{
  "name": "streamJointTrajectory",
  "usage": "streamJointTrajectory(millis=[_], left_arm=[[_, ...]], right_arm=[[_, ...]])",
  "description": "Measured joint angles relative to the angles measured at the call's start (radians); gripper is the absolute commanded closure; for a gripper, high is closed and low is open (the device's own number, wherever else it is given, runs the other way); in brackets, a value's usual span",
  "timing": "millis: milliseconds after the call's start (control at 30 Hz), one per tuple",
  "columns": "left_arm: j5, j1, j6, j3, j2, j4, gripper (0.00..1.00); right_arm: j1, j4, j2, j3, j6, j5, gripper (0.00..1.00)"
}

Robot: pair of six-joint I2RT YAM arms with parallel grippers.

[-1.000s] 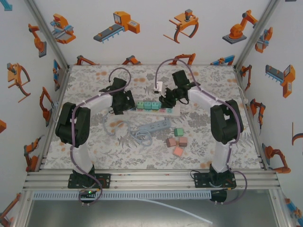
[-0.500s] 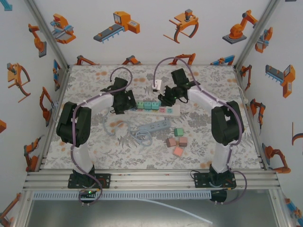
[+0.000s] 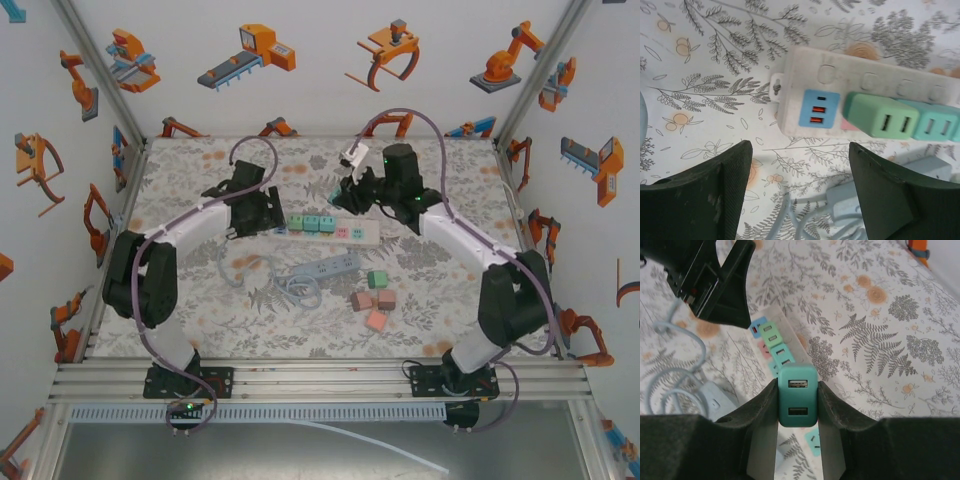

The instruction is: Pull the plug off the socket

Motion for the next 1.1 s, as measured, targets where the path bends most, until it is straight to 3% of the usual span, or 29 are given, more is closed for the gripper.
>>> streamJointTrajectory(millis=[233, 500, 700, 900, 1100], left_arm=[[0.207, -0.01, 0.126, -0.101, -0.156, 0.15, 0.28], [0.613, -0.024, 0.268, -0.178, -0.221, 0.342, 0.24], [0.865, -0.08, 0.415, -0.194, -0.237, 0.391, 0.17], [0.977, -0.163, 0.601, -0.238, -0.283, 0.375, 0.09], [1.037, -0.179, 0.632, -0.32, -0.327, 0.479, 0.06]], right_arm=[[-0.029, 0.047, -0.166, -0.106, 0.27, 0.1, 1.0], [-0.192, 0.037, -0.387, -0.279, 0.547, 0.167, 1.0], [-0.278, -0.045, -0.511, -0.388, 0.659, 0.174, 1.0], [-0.294, -0.108, -0.589, -0.522, 0.712, 0.187, 1.0], [-0.294, -0.124, -0.596, -0.644, 0.748, 0.201, 1.0]])
